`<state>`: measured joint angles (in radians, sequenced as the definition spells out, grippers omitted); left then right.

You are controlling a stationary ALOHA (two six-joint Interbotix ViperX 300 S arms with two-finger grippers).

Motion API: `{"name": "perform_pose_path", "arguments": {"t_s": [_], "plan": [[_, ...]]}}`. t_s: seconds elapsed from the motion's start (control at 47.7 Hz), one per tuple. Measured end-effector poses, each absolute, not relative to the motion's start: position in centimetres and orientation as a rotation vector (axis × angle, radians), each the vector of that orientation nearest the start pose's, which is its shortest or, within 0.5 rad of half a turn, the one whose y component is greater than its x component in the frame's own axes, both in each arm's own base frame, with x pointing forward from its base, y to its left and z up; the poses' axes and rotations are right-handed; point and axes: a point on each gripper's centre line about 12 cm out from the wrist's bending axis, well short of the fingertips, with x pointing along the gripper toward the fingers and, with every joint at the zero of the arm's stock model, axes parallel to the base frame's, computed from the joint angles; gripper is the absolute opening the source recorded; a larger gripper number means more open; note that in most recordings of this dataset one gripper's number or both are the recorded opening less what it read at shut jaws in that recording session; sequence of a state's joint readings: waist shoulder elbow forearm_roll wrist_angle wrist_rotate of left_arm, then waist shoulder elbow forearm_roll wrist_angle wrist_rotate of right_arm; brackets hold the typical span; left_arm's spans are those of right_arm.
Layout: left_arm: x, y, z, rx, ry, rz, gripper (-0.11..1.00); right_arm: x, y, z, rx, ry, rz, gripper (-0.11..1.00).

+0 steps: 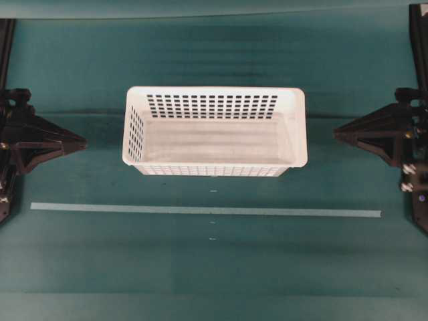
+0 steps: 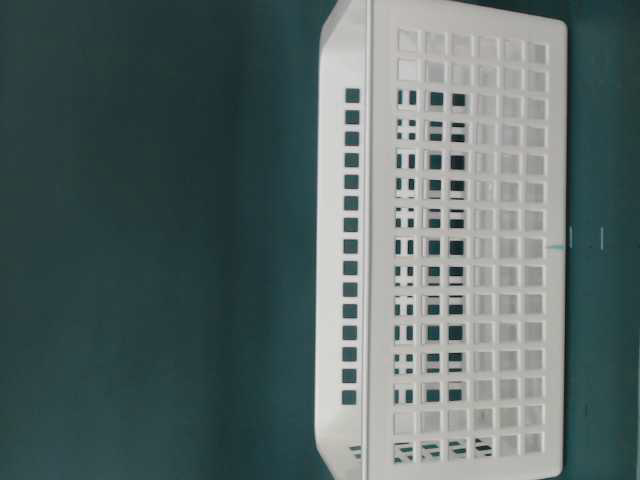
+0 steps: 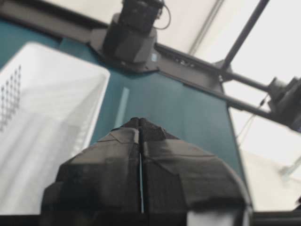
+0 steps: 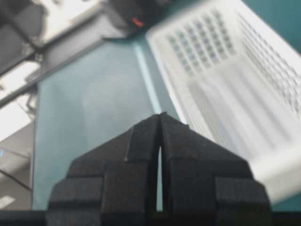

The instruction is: Lift the white basket with both hands.

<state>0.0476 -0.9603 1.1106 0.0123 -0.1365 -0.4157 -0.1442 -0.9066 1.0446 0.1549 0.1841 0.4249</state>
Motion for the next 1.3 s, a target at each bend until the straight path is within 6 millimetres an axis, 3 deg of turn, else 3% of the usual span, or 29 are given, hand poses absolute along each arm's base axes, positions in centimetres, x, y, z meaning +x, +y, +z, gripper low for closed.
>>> {"name": "perform_pose_path", "arguments": {"t_s": [0.293, 0.482, 0.712, 0.901, 1.068, 1.299], "plan": [[21.3, 2.8, 31.2, -0.742, 0.122, 0.191, -0.05, 22.1, -5.2, 27.6, 0.898, 0.523, -0.439, 0.03], [22.5, 3.2, 30.2, -0.943, 0.221, 0.273, -0.05, 23.1, -5.7, 26.6, 1.039, 0.602, -0.534, 0.03], [24.0, 3.8, 29.0, -1.046, 0.337, 0.379, -0.05, 24.7, -7.5, 26.1, 1.109, 0.653, -0.642, 0.03], [25.0, 5.3, 29.1, -1.125, 0.408, 0.506, -0.05, 25.4, -7.9, 24.9, 1.121, 0.856, -0.73, 0.03], [25.2, 5.5, 28.1, -1.158, 0.505, 0.589, -0.05, 25.9, -8.0, 24.5, 1.153, 0.992, -0.802, 0.03], [25.3, 5.6, 26.6, -1.25, 0.619, 0.728, -0.06, 26.5, -9.3, 24.7, 1.192, 1.051, -0.908, 0.03]]}}
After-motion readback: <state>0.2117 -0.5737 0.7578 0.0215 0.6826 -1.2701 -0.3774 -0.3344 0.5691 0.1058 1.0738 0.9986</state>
